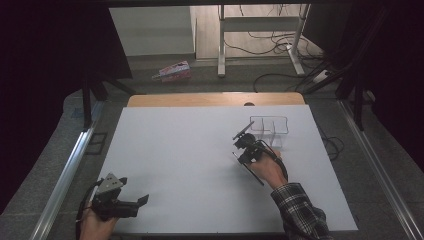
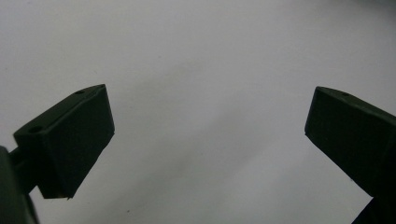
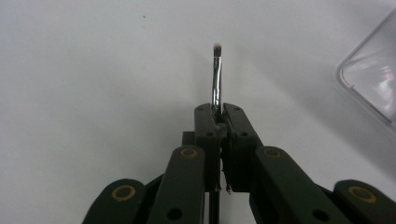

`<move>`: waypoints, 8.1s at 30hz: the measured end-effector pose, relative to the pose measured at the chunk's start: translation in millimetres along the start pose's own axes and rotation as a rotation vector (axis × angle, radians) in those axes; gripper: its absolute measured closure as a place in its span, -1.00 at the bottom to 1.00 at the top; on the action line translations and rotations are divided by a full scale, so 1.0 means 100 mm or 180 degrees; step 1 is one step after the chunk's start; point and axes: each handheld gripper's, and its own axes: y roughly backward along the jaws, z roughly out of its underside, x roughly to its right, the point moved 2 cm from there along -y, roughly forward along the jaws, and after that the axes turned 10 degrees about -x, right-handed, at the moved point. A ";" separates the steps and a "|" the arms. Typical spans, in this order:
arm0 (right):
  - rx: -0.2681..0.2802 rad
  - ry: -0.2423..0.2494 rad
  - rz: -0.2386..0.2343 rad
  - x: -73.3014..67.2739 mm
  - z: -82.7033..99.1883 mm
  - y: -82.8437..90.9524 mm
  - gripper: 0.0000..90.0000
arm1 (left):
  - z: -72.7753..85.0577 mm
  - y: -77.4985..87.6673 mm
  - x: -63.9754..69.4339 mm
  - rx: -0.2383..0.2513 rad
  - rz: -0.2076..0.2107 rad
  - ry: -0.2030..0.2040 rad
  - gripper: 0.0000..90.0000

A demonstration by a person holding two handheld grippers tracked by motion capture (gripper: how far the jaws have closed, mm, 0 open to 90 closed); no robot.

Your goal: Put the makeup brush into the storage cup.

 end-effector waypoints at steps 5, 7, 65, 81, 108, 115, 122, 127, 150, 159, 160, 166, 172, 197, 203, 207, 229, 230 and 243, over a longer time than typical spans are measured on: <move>0.0094 0.0007 -0.0022 0.00 0.01 0.10 0.90 | 0.00 0.00 0.00 0.0005 -0.0002 -0.0002 -0.96; 0.0137 0.0008 -0.0030 0.00 0.01 0.14 0.90 | 0.00 0.00 0.00 0.0006 -0.0003 -0.0005 -0.96; 0.1249 -0.0170 -0.0096 0.24 0.44 1.07 0.90 | 0.00 0.01 0.00 0.0050 -0.0002 0.0016 -0.96; 0.1541 -0.0146 -0.0047 0.28 0.45 1.22 0.90 | 0.00 0.01 0.00 0.0056 -0.0004 0.0012 -0.96; 0.1861 -0.0277 0.0123 0.47 0.32 1.31 0.90 | 0.00 -0.01 0.02 -0.0009 0.0002 -0.0055 -0.96; 0.1921 -0.0267 0.0190 0.53 0.23 1.34 0.90 | -0.01 -0.01 0.01 -0.0008 0.0005 -0.0051 -0.96; 0.2039 -0.0313 0.0234 0.56 0.18 1.35 0.90 | -0.01 -0.01 0.02 -0.0028 0.0016 -0.0073 -0.96; 0.2131 -0.0351 0.0276 0.61 0.14 1.37 0.90 | -0.01 -0.02 0.02 -0.0032 0.0019 -0.0077 -0.96; 0.2377 -0.0489 0.0232 0.76 -0.09 1.36 0.90 | -0.01 -0.02 0.03 -0.0031 0.0021 -0.0089 -0.96; 0.2460 -0.0502 0.0241 0.78 -0.20 1.35 0.90 | -0.01 -0.01 0.03 -0.0024 0.0025 -0.0089 -0.96; 0.2471 -0.0501 0.0243 0.78 -0.21 1.35 0.90 | -0.01 -0.01 0.03 -0.0025 0.0025 -0.0093 -0.96; 0.2503 -0.0512 0.0259 0.80 -0.28 1.33 0.90 | -0.01 -0.01 0.03 -0.0026 0.0025 -0.0095 -0.96; 0.2527 -0.0522 0.0280 0.82 -0.35 1.31 0.90 | -0.02 -0.01 0.03 -0.0029 0.0025 -0.0105 -0.96; 0.2474 -0.0558 0.0344 0.94 -0.37 1.07 0.90 | -0.02 -0.02 0.04 -0.0045 0.0040 -0.0128 -0.96; 0.2444 -0.0594 0.0318 0.95 -0.34 0.98 0.90 | -0.02 -0.02 0.04 -0.0050 0.0043 -0.0129 -0.96; 0.2426 -0.0611 0.0302 0.95 -0.31 0.93 0.90 | -0.02 -0.03 0.04 -0.0058 0.0044 -0.0137 -0.96; 0.2310 -0.0651 0.0231 0.93 -0.17 0.63 0.90 | -0.02 -0.03 0.05 -0.0084 0.0043 -0.0154 -0.96; 0.2309 -0.0657 0.0231 0.93 -0.17 0.62 0.90 | -0.02 -0.03 0.05 -0.0084 0.0044 -0.0154 -0.96; 0.2254 -0.0664 0.0228 0.91 -0.12 0.50 0.90 | -0.02 -0.04 0.05 -0.0100 0.0047 -0.0160 -0.96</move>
